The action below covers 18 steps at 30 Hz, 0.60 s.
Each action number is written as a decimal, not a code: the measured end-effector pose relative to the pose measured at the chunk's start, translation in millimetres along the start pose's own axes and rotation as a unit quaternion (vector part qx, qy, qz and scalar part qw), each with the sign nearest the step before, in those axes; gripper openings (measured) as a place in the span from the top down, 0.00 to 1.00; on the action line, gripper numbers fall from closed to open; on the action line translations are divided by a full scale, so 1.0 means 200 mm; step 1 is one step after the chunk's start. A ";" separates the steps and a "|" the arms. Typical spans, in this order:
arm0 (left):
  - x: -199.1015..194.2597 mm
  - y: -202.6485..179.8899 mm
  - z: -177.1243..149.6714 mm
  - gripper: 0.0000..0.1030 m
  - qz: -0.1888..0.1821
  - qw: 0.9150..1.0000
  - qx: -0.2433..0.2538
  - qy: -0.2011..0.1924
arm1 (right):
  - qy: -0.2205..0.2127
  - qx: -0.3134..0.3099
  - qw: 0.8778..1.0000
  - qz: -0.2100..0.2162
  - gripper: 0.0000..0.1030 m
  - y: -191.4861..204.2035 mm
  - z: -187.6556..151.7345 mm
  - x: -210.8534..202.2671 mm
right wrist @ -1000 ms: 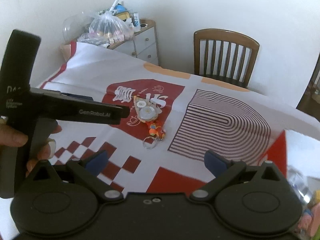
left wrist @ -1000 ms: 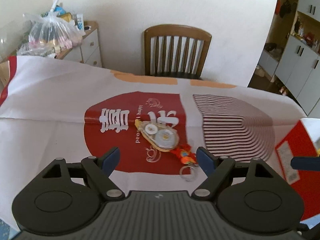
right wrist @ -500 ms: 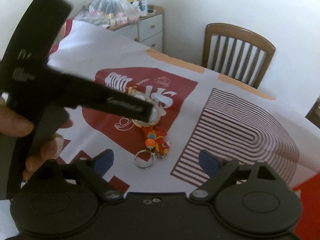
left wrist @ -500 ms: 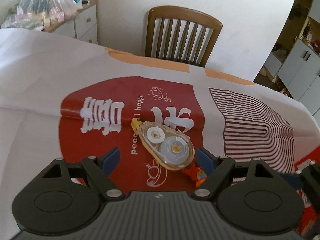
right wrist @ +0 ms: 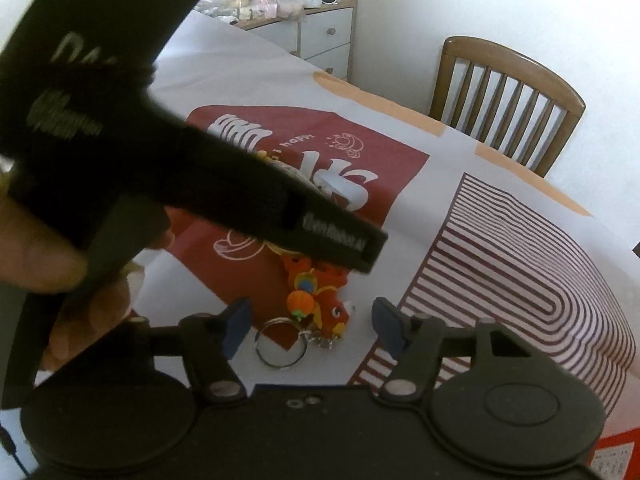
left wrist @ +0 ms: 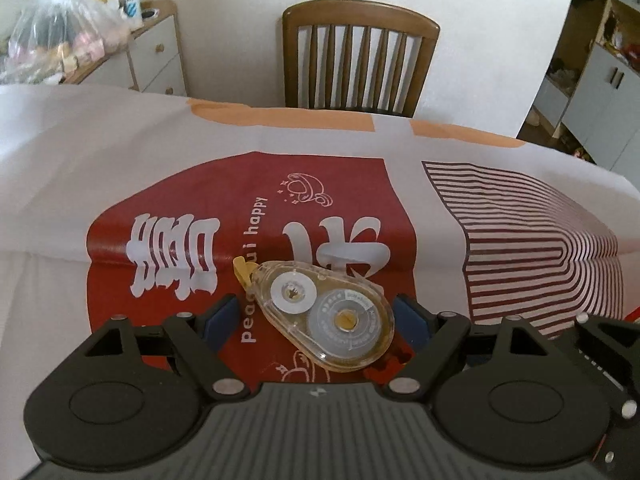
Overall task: Organize rigid objects
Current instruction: 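Grasp the correction tape with the left gripper while the right grasps the orange keychain figure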
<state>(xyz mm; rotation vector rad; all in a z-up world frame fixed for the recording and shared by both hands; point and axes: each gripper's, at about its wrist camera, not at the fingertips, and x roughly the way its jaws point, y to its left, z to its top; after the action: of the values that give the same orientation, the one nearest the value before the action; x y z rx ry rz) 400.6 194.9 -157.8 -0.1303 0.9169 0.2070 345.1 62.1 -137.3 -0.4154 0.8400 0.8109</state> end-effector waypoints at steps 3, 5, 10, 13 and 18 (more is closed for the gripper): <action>-0.01 -0.01 -0.04 0.19 0.003 1.000 0.008 -0.018 | -0.009 -0.001 1.000 0.001 0.43 0.00 0.01 0.01; -0.02 -0.01 -0.05 0.19 0.004 1.000 0.012 -0.026 | -0.012 0.003 1.000 0.005 0.48 0.01 0.01 0.01; -0.03 -0.02 -0.09 0.29 0.006 0.999 0.022 -0.045 | -0.021 0.002 1.000 0.005 0.63 0.00 0.00 0.00; -0.04 -0.03 -0.10 0.31 0.008 0.998 0.034 -0.051 | -0.021 0.010 1.000 0.004 0.66 -0.01 0.00 0.00; -0.06 -0.01 -0.11 0.33 0.005 0.998 0.033 -0.053 | -0.013 0.023 1.000 -0.005 0.66 -0.01 -0.02 -0.02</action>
<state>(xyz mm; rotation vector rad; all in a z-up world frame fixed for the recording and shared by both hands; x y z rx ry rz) 378.4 186.5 -161.7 -0.0534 0.8189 0.1913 344.4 57.0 -136.6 -0.3668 0.8300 0.7852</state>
